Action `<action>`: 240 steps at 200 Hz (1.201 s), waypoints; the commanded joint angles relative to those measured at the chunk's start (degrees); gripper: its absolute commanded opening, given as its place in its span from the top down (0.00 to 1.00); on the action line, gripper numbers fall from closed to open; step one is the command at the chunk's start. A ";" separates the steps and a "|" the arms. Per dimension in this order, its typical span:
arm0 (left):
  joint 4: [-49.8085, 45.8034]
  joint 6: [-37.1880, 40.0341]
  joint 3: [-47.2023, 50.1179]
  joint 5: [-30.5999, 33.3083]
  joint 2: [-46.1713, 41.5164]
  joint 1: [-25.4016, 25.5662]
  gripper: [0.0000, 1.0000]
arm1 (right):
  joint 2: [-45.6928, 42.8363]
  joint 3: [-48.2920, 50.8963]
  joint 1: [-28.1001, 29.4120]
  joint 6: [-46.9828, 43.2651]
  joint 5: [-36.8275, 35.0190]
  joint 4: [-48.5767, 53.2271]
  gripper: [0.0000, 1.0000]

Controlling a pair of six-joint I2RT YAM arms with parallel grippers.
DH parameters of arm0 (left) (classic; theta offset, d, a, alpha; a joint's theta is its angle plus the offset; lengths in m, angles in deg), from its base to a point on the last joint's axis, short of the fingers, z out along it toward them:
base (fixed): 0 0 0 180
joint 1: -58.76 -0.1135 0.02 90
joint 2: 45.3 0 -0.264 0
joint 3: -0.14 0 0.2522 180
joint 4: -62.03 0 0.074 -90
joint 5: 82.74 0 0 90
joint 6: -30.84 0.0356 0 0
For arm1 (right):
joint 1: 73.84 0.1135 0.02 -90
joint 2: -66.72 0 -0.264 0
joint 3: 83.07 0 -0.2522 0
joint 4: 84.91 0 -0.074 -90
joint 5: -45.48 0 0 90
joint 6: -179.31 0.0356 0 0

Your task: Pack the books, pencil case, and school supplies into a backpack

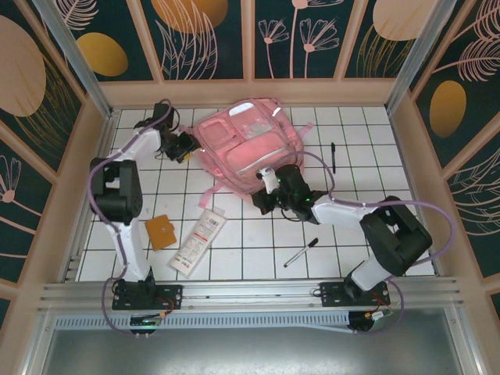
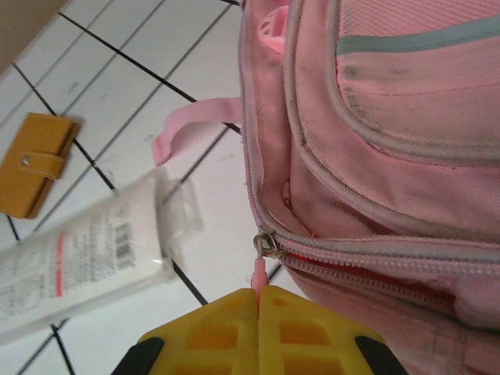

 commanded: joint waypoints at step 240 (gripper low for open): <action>28.89 -36.58 36.21 -1.61 -20.23 18.36 1.00 | 15.78 -14.07 8.85 5.80 -9.03 11.11 0.64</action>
